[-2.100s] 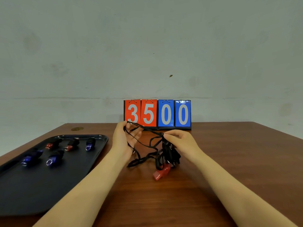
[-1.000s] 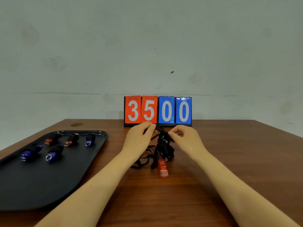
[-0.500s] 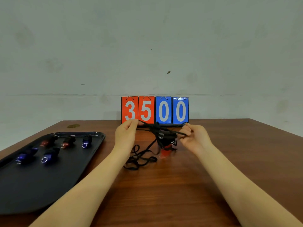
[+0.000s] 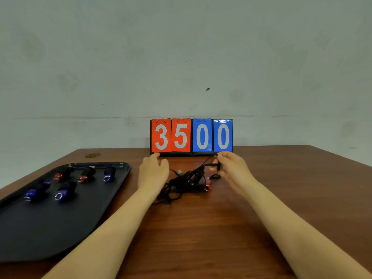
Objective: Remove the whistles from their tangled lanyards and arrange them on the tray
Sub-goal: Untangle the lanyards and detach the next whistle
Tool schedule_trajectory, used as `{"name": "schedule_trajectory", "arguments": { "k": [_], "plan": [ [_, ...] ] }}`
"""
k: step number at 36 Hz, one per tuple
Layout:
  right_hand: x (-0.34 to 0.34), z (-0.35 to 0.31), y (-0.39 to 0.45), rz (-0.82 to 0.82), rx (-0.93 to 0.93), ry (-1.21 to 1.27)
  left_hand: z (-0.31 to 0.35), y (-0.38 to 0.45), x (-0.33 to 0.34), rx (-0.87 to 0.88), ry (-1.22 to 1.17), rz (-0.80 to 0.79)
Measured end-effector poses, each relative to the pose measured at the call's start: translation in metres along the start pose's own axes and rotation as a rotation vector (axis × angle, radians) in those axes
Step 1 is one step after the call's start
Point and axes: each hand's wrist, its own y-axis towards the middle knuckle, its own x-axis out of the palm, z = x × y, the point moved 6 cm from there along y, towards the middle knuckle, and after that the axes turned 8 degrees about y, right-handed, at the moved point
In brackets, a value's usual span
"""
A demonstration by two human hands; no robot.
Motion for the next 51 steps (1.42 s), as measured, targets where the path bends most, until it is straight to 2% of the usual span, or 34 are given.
{"name": "schedule_trajectory", "arguments": {
  "k": [3, 5, 7, 10, 14, 16, 19, 22, 25, 30, 33, 36, 42, 51],
  "plan": [
    [-0.002, 0.004, 0.004, 0.017, -0.011, -0.042, 0.025, -0.012, 0.008, 0.276, 0.082, -0.026],
    [-0.006, 0.003, 0.006, 0.044, -0.039, -0.094, 0.039, -0.021, 0.021, 0.465, 0.147, -0.143],
    [-0.010, 0.001, 0.007, 0.053, -0.054, -0.135, 0.043, -0.029, 0.040, 0.569, 0.261, -0.305],
    [-0.015, -0.001, 0.009, 0.056, -0.065, -0.341, 0.037, -0.033, 0.056, 0.584, 0.379, -0.463],
    [-0.007, 0.007, 0.007, -0.125, -0.109, -0.725, 0.033, -0.025, 0.048, 0.570, 0.329, -0.413],
    [-0.002, 0.010, 0.002, -0.227, -0.121, -0.763, 0.027, -0.021, 0.047, 0.536, 0.272, -0.413],
    [0.007, 0.016, -0.006, -0.401, -0.083, -0.745, 0.020, -0.017, 0.044, 0.399, 0.127, -0.437],
    [0.013, 0.027, -0.010, -0.528, -0.071, -0.928, 0.021, -0.018, 0.041, 0.333, 0.040, -0.483],
    [0.016, 0.032, -0.008, -0.525, -0.131, -1.080, 0.022, -0.020, 0.039, 0.363, 0.048, -0.554],
    [0.018, 0.024, -0.007, -0.456, -0.340, -1.252, 0.017, -0.024, 0.034, 0.424, 0.074, -0.670],
    [0.014, 0.022, -0.008, -0.422, -0.358, -1.301, 0.018, -0.026, 0.031, 0.476, 0.132, -0.647],
    [0.005, 0.018, -0.005, -0.355, -0.303, -1.176, 0.017, -0.020, 0.027, 0.407, 0.074, -0.577],
    [-0.009, 0.001, 0.004, -0.131, -0.131, -0.585, 0.020, -0.015, 0.012, 0.161, -0.321, -0.495],
    [-0.021, -0.014, 0.005, 0.069, -0.106, -0.212, 0.006, -0.001, 0.000, -0.025, -0.499, -0.154]
  ]
}}
